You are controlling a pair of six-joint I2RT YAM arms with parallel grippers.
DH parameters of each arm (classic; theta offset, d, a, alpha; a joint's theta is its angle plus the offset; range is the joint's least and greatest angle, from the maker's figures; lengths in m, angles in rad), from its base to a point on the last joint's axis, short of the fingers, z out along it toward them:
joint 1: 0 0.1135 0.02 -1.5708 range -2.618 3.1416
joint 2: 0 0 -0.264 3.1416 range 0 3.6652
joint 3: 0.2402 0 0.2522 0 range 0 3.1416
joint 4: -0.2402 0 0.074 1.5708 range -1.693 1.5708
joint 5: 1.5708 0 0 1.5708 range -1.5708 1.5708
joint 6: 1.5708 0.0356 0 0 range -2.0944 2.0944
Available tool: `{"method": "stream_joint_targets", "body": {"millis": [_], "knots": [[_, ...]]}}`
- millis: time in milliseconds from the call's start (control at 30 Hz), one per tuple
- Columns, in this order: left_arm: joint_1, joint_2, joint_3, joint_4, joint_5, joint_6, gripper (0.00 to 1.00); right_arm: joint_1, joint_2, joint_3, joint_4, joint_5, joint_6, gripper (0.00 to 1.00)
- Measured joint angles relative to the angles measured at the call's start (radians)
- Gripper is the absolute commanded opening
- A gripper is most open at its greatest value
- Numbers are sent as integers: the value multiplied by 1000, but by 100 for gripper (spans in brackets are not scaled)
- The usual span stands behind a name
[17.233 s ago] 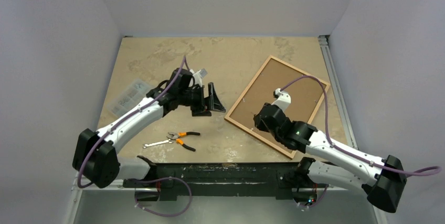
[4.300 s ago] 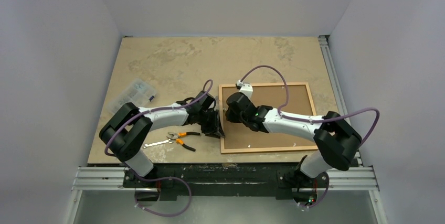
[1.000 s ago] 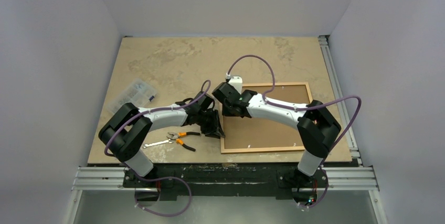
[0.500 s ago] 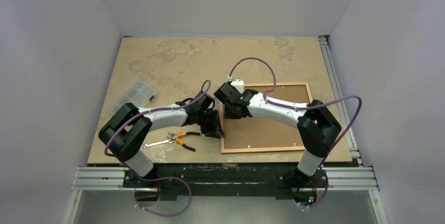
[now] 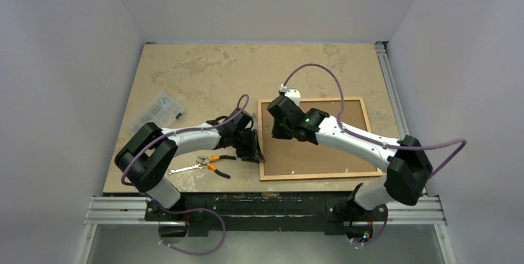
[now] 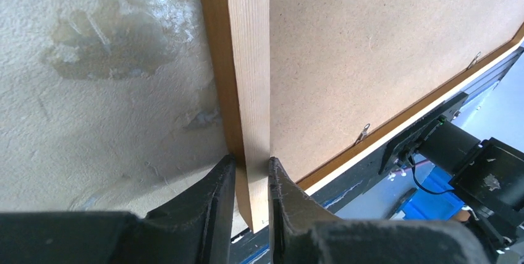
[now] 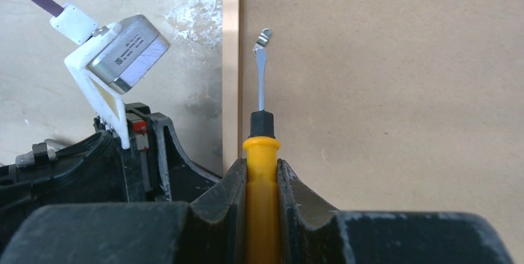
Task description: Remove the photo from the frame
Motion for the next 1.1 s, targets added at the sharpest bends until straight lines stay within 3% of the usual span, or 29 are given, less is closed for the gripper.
{"method": "stream_joint_targets", "body": {"millis": [267,500,667,767,800,967,1100], "knots": [[-3,-32,-12,-22,-31,45,47,-50,-172,-144,26,0,-8,0],[-53,-79,-20,-42,-105,72,54,-50,-389,-247,18,4,-6,0],[-130,-48,42,-110,-206,85,45,-50,-517,-320,4,7,8,0],[-150,8,109,-165,-244,97,15,-50,-581,-337,-31,14,17,0],[-152,35,142,-200,-260,105,11,-50,-605,-339,-43,23,20,0],[-136,187,363,-408,-272,159,1,-50,-742,-362,-79,49,35,0],[-83,293,530,-501,-304,286,2,-50,-834,-371,-132,67,49,0]]}}
